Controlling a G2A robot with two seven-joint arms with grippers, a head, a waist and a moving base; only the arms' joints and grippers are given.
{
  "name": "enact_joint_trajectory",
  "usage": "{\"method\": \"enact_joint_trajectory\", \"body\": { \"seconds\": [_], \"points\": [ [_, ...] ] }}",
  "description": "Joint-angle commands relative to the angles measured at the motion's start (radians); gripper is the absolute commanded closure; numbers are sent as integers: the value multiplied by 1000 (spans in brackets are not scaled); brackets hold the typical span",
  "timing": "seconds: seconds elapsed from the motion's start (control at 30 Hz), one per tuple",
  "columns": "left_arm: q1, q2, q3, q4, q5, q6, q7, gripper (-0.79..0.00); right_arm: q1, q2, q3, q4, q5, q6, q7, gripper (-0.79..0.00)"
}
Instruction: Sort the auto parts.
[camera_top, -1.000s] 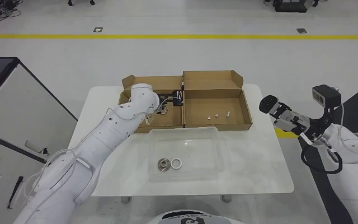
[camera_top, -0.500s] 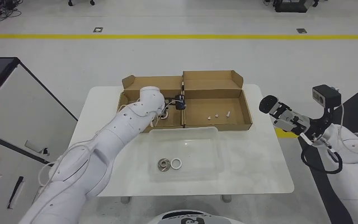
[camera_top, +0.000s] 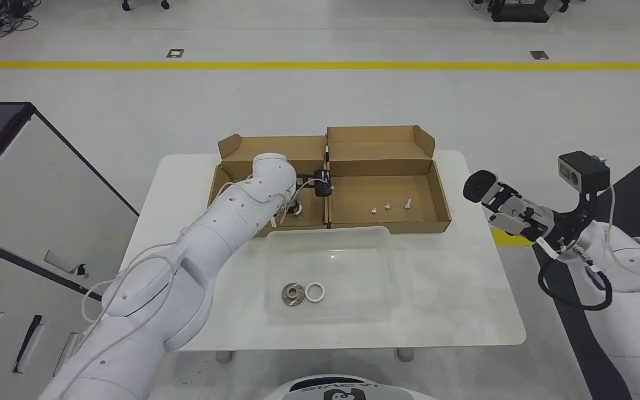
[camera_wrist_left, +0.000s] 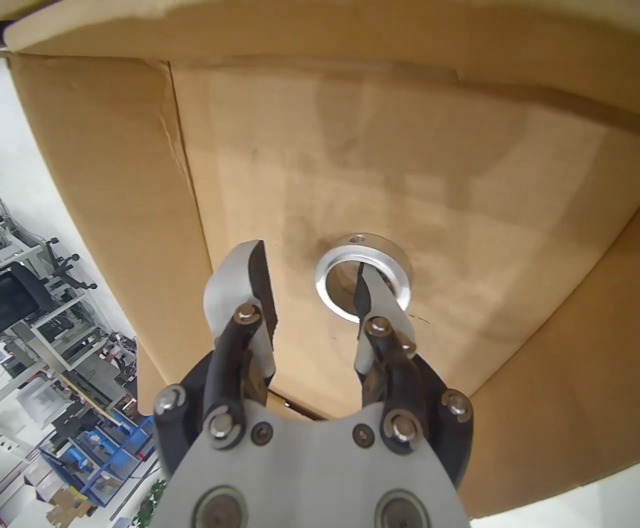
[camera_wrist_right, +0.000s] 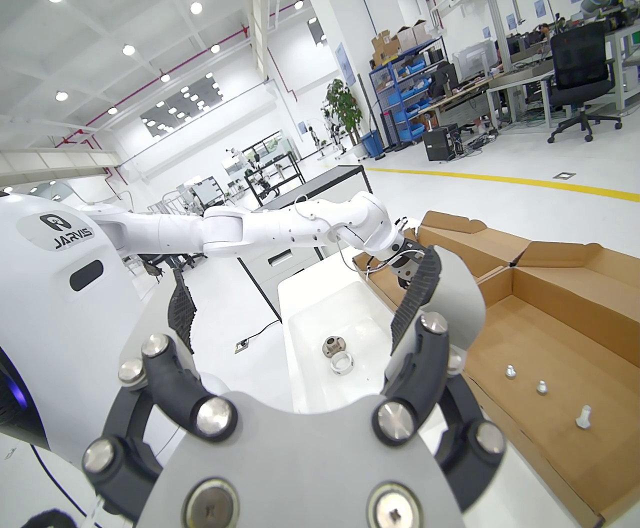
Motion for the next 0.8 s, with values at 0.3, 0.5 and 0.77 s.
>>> {"method": "enact_joint_trajectory", "body": {
  "seconds": [0.3,0.5,0.77],
  "points": [
    [-40,19,-46,-17,19,20,8,-785,0,0,0,0,0,0,0,-785],
    [-41,69,-127,-124,-8,-35,-10,-785,0,0,0,0,0,0,0,-785],
    [50,169,-290,-406,-64,-168,-166,-785,0,0,0,0,0,0,0,-785]
  ]
}}
